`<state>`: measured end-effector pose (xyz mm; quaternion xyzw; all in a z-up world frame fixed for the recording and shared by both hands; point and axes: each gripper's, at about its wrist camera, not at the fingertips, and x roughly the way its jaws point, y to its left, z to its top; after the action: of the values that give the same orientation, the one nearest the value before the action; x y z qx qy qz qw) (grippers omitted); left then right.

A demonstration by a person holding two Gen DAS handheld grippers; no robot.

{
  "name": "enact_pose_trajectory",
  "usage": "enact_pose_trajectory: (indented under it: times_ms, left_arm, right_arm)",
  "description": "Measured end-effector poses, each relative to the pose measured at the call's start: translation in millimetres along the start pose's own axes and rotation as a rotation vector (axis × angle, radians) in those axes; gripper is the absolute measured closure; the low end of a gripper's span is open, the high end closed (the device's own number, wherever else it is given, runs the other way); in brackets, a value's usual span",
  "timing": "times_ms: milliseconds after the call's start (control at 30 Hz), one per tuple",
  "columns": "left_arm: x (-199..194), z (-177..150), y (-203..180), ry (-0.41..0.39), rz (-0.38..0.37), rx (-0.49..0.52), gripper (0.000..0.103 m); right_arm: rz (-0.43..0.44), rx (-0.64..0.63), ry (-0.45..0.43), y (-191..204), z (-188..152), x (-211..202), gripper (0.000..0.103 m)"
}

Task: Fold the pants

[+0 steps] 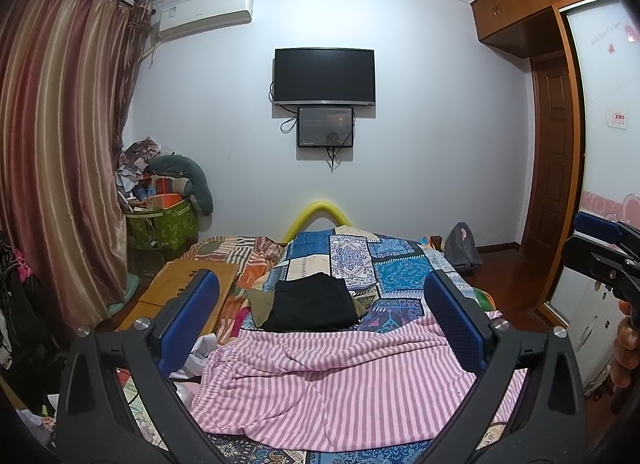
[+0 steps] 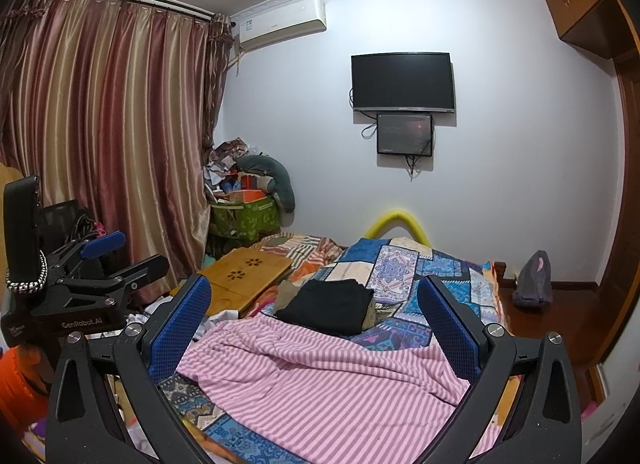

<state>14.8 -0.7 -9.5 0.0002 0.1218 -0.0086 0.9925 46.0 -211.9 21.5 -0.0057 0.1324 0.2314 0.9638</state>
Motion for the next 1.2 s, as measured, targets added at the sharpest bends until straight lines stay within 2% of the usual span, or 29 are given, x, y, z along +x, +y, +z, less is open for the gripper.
enact_pose_trajectory:
  times_ms: [367, 633, 867, 1200]
  left_arm:
    - [7, -3, 2, 0.009, 0.004, 0.002, 0.000]
    - [36, -4, 12, 0.029, 0.030, 0.034, 0.000]
    - [101, -15, 42, 0.135, 0.063, 0.034, 0.000]
    - [235, -58, 103, 0.370, 0.125, -0.020, 0.000]
  right_arm:
    - [-0.004, 0.012, 0.013, -5, -5, 4, 0.000]
    - [-0.005, 0.014, 0.066, -23, -17, 24, 0.000]
    - [-0.023, 0.071, 0.164, -60, -38, 60, 0.000]
    - [-0.191, 0.113, 0.320, -136, -78, 118, 0.000]
